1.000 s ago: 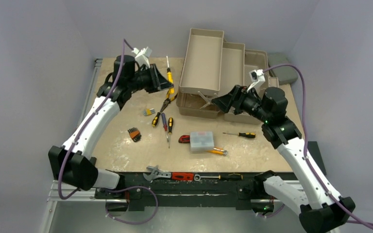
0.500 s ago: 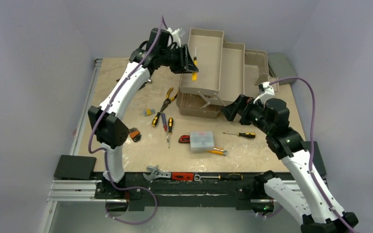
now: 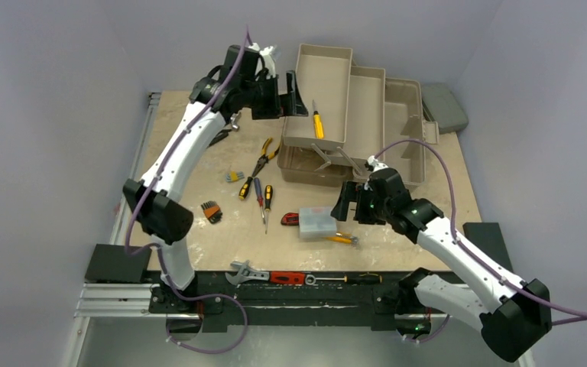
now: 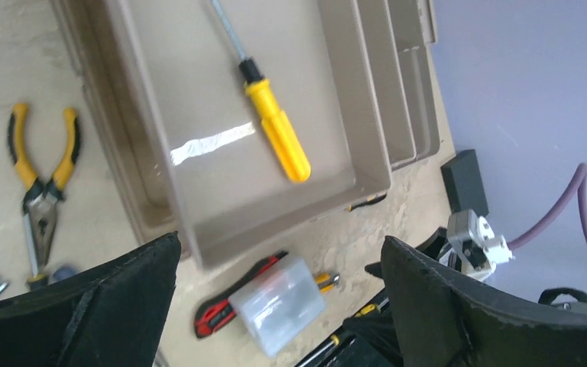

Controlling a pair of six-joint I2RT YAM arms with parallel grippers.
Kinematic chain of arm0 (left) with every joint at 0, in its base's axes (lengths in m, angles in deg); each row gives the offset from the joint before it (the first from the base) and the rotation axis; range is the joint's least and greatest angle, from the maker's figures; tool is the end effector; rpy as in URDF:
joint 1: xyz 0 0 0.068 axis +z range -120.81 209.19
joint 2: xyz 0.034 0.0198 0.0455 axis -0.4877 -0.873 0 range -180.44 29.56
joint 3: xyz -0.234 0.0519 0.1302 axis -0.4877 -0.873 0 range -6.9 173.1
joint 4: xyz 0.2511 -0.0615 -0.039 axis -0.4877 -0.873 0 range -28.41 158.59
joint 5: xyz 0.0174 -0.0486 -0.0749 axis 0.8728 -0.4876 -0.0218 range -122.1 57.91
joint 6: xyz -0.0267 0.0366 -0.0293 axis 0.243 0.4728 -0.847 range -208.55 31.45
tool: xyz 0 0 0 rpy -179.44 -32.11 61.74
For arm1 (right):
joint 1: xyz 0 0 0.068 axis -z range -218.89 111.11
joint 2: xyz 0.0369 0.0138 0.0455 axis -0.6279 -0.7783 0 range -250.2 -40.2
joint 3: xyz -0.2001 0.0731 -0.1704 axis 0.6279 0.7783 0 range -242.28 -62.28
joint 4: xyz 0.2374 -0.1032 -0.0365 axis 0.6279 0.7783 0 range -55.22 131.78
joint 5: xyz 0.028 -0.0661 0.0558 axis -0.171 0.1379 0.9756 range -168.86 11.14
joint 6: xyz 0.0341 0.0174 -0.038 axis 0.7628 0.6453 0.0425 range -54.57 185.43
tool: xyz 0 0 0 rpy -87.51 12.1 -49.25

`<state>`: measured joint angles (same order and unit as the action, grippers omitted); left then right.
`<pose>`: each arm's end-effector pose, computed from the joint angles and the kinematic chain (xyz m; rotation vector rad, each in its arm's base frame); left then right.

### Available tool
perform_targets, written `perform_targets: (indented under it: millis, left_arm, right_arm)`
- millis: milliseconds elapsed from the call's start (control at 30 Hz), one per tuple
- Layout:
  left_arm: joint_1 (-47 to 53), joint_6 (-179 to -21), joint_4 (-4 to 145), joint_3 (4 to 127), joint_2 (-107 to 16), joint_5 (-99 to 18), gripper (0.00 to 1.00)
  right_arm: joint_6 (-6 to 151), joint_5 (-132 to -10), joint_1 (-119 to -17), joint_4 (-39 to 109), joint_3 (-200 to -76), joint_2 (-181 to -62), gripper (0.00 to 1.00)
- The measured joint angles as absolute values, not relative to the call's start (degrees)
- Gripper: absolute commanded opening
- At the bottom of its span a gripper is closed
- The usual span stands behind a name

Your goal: Pack the tool kit

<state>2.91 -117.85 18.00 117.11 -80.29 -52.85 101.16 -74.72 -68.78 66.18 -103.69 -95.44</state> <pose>0.3699 -0.1969 0.4162 0.1527 2.3160 -0.9184 0.1712 0.1014 0.2523 0.0885 2.4495 0.6212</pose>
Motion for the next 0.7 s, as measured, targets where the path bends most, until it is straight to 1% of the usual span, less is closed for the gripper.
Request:
perform_targets:
  millis: [133,267,433,567,700]
  left_arm:
    - [2.91,-117.17,19.79,104.13,-68.29,-49.2,1.0]
    - [2.91,-117.56,24.86,85.26,-51.65,-44.39,1.0]
    - [2.91,-120.8,33.93,62.88,-35.22,-41.0,1.0]
    - [2.8,-123.66,41.08,48.0,-29.16,-42.64,1.0]
    - [0.94,-126.55,47.7,37.37,-29.49,-45.66,1.0]
  right_arm:
    - [102.53,-75.57,-73.05,63.47,-103.39,-97.01,0.99]
    - [103.06,-75.66,-75.62,60.17,-101.83,-97.84,0.99]
    - [103.19,-74.17,-75.91,56.23,-99.87,-99.11,0.99]
    - [104.54,-73.23,-75.91,53.02,-97.83,-99.26,0.99]
    - [108.85,-73.05,-75.91,44.95,-89.83,-93.43,0.99]
